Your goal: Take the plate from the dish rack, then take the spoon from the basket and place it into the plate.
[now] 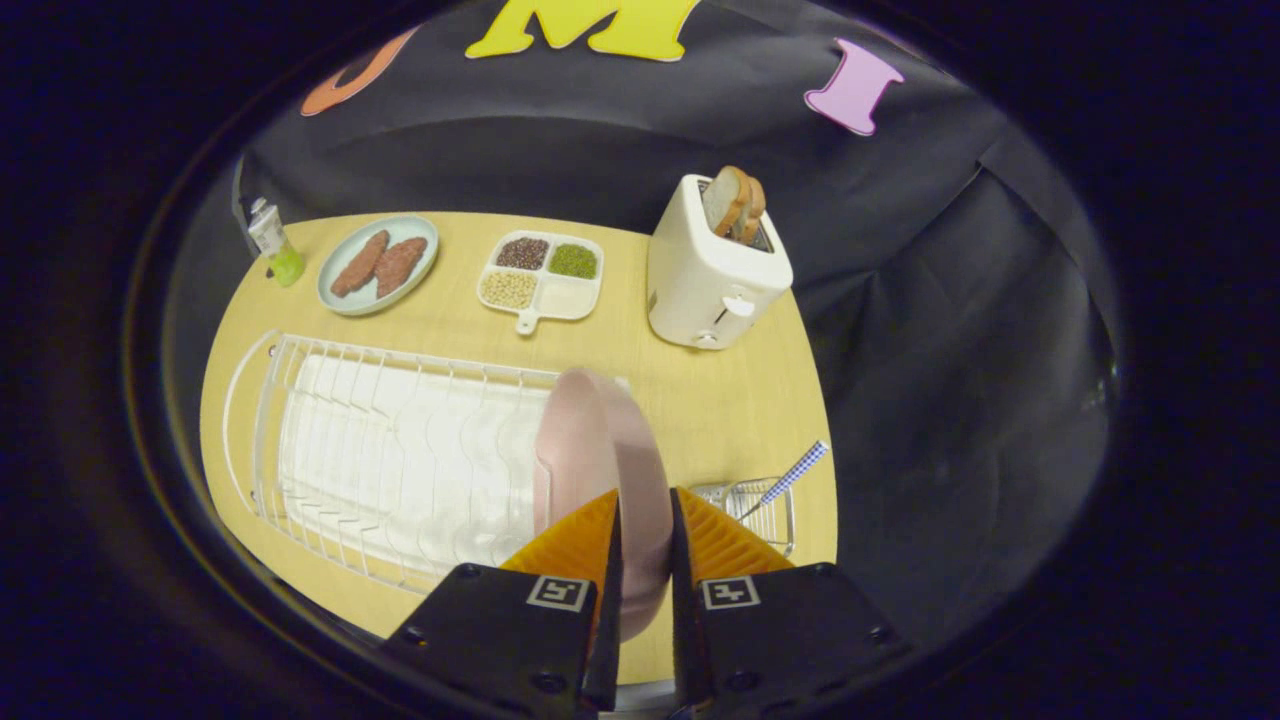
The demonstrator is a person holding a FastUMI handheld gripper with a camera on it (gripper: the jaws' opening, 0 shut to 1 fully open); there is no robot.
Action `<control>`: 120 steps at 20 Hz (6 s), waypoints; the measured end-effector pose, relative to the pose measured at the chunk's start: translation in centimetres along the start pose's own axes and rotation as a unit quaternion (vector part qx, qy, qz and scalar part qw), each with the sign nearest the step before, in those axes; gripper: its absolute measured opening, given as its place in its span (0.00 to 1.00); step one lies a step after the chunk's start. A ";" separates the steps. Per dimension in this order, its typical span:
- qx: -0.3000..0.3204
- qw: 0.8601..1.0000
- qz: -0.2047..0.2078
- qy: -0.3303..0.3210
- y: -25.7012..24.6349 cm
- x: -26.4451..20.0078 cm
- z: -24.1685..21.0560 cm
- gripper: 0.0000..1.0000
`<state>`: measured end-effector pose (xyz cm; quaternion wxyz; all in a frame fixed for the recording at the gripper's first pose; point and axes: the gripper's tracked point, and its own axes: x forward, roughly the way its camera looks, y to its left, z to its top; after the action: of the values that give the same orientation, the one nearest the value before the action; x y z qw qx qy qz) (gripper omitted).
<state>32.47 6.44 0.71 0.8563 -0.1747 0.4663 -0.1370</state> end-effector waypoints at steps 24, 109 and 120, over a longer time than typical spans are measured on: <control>0.117 0.961 0.223 -0.113 4.2 -4.8 -18.2 0.13; 0.095 0.819 0.229 -0.517 4.7 -10.9 -16.6 0.15; 0.111 0.835 0.210 -0.496 15.8 -5.9 -23.2 0.16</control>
<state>10.87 19.02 -13.25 0.9947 -0.0210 -0.0142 0.1001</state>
